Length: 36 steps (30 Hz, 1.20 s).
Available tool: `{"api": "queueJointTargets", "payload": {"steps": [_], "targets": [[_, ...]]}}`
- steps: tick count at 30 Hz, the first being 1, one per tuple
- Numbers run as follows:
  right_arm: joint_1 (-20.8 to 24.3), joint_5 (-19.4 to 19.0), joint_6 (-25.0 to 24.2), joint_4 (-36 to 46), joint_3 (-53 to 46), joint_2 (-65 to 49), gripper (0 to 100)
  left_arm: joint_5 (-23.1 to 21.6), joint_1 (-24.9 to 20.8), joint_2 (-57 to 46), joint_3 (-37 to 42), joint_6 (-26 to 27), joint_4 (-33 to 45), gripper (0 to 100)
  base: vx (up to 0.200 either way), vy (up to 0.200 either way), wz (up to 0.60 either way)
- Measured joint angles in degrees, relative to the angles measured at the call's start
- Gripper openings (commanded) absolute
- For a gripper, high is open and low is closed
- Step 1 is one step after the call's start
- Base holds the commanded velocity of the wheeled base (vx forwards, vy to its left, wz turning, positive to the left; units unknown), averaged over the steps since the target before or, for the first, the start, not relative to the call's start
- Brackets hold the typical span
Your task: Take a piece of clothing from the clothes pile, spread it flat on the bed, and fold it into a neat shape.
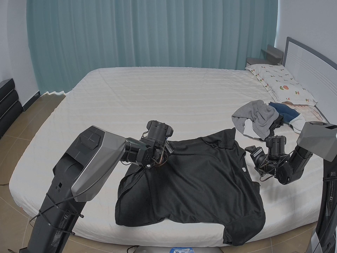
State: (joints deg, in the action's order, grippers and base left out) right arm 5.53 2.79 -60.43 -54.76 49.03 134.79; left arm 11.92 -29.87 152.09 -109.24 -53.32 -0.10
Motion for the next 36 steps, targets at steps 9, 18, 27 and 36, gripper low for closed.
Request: {"api": "queueJointTargets", "payload": {"steps": [9, 18, 27, 36], "targets": [[-0.27, 0.00, -0.15, 0.00, -0.06, 0.21, 100, 2.77, 0.40, 0.83, -1.26, 0.11, 0.85, 100, 0.000, 0.000, 0.00], [0.02, 0.27, 0.07, -0.99, -0.30, 0.21, 100, 5.80, 1.54, 1.24, -1.71, 0.80, 2.21, 0, 0.000, 0.000, 0.00], [0.28, 0.38, 0.57, -4.88, -2.17, 0.33, 100, 7.23, 6.00, 1.35, -3.49, 4.24, 2.45, 0, 0.000, 0.000, 0.00], [0.39, 0.44, 0.60, -5.40, -2.54, 0.40, 100, 7.25, 11.52, 1.49, -5.29, 4.72, -4.08, 0, 0.000, 0.000, 0.00]]}}
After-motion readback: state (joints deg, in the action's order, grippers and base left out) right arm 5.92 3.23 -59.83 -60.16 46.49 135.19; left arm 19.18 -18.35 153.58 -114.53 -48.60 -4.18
